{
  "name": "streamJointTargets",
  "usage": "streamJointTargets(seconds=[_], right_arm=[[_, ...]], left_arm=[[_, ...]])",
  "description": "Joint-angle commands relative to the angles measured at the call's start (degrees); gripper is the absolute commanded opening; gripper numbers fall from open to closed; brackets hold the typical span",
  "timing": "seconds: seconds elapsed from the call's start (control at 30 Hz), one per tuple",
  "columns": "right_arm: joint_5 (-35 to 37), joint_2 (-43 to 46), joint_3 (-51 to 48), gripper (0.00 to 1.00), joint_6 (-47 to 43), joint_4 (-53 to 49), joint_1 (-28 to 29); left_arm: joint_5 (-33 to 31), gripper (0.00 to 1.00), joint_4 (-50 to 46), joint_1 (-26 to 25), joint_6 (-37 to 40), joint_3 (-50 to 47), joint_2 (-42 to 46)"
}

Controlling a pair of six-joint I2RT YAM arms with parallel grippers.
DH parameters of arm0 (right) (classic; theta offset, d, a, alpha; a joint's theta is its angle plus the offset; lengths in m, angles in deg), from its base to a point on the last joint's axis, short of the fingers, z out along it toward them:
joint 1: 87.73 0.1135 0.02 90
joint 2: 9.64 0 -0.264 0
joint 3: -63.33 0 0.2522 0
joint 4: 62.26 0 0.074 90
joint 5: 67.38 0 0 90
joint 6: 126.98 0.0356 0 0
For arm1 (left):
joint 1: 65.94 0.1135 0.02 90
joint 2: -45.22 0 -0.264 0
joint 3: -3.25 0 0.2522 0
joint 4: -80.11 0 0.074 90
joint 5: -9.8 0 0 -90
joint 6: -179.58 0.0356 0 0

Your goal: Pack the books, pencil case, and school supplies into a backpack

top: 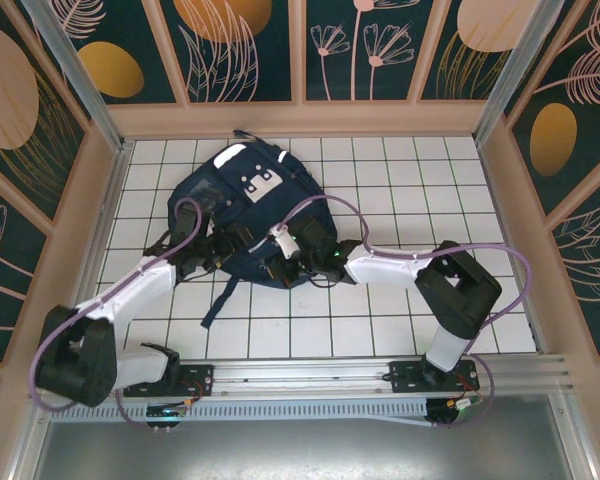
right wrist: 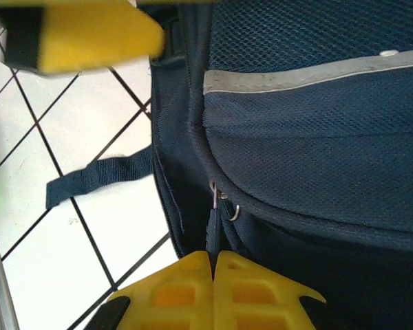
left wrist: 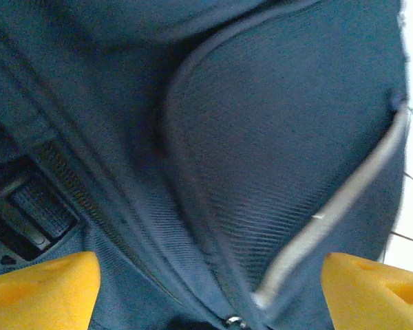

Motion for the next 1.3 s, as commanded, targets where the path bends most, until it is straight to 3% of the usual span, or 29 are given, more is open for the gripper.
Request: streamJointTargets(seconds=[0.0, 0.13, 0.2, 0.33, 0.47, 0.63, 0.97, 1.13, 1.27], right_arm=[[-1.8, 1.8, 0.3, 0.00, -1.5, 3.6, 2.5], [0.4, 0.5, 2.2, 0.00, -1.7, 3.1, 4.4], [2.8, 0.1, 2.3, 0.00, -1.7, 3.1, 5.3], [5.8, -0.9, 2.3, 0.00, -2.7, 2.0, 5.8], [11.9, -0.9, 1.3, 0.00, -5.2, -0.3, 5.5], [15.3, 1.6, -1.3, 0.00, -4.6, -1.1, 1.6], [19.5, 5.7, -6.3, 0.00, -5.8, -3.4, -7.3], [19.4, 6.2, -6.0, 0.00, -6.7, -4.5, -6.7], [17.7, 5.3, -4.6, 0.00, -5.3, -4.4, -2.0]], left_arm=[[1.5, 0.83, 4.7, -1.6, -7.2, 0.4, -2.8], [-3.8, 0.80, 6.2, -2.6, -10.0, 1.1, -5.4], [-6.5, 0.73, 8.1, -2.6, -12.0, 0.5, -6.2], [-8.7, 0.37, 9.5, -2.6, -13.2, -0.2, -7.6], [-10.3, 0.02, 6.2, -2.6, -9.8, 0.4, -5.4], [-14.3, 0.00, -1.5, -1.7, -0.6, 3.8, -4.6], [-9.3, 0.00, -7.4, 0.7, 14.2, 11.4, -11.0], [-10.6, 0.00, -14.5, 2.2, 26.1, 20.4, -16.8], [-13.7, 0.00, -16.9, 5.5, 30.0, 29.2, -23.1]])
